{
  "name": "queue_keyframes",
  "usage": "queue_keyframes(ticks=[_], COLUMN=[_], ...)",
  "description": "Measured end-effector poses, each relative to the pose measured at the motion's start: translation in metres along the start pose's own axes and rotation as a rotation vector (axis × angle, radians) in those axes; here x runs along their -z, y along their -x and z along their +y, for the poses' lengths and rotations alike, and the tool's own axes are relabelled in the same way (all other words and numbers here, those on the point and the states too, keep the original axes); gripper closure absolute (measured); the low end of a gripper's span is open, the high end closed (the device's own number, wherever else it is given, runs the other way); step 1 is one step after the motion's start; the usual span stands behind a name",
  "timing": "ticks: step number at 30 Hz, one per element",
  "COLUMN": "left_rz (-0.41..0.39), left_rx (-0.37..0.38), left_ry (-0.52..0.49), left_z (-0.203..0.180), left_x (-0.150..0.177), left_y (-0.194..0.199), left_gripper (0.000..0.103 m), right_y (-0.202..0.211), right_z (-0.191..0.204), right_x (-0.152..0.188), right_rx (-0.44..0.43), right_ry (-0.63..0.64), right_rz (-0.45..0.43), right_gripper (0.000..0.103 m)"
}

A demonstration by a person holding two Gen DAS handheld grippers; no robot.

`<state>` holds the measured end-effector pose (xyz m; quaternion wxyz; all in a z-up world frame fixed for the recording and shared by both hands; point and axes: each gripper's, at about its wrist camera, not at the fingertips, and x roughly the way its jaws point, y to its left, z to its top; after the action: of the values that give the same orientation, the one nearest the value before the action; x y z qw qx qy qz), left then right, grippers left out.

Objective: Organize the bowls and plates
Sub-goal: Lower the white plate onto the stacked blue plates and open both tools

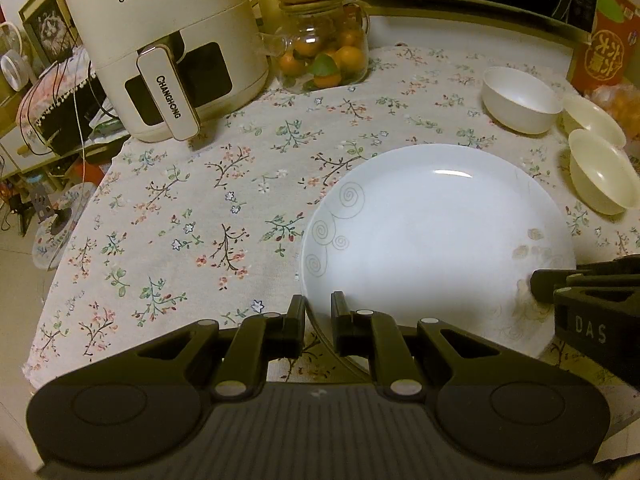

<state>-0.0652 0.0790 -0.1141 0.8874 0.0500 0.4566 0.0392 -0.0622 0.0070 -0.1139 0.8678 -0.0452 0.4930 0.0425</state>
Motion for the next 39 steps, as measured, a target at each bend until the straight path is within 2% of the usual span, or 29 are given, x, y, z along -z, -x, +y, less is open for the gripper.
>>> queue_keyframes(ticks=[7, 18, 27, 34, 39], left_rz=[-0.003, 0.004, 0.019, 0.015, 0.01], left_rx=[-0.009, -0.001, 0.043, 0.053, 0.048], left_ry=[-0.005, 0.013, 0.056, 0.069, 0.077], left_z=[-0.002, -0.001, 0.005, 0.006, 0.006], left_x=[0.001, -0.001, -0.004, -0.006, -0.008], left_y=[0.0, 0.0, -0.001, -0.002, 0.0], left_gripper=[0.092, 0.091, 0.081, 0.079, 0.075], right_y=[-0.003, -0.004, -0.007, -0.01, -0.011], right_z=[0.006, 0.003, -0.008, -0.012, -0.013], right_x=[0.005, 0.005, 0.002, 0.002, 0.001], right_rx=[0.053, 0.045, 0.025, 0.015, 0.006], right_ry=[0.047, 0.032, -0.031, -0.06, -0.062], right_rz=[-0.009, -0.003, 0.003, 0.014, 0.018], right_gripper=[0.085, 0.085, 0.083, 0.077, 0.077])
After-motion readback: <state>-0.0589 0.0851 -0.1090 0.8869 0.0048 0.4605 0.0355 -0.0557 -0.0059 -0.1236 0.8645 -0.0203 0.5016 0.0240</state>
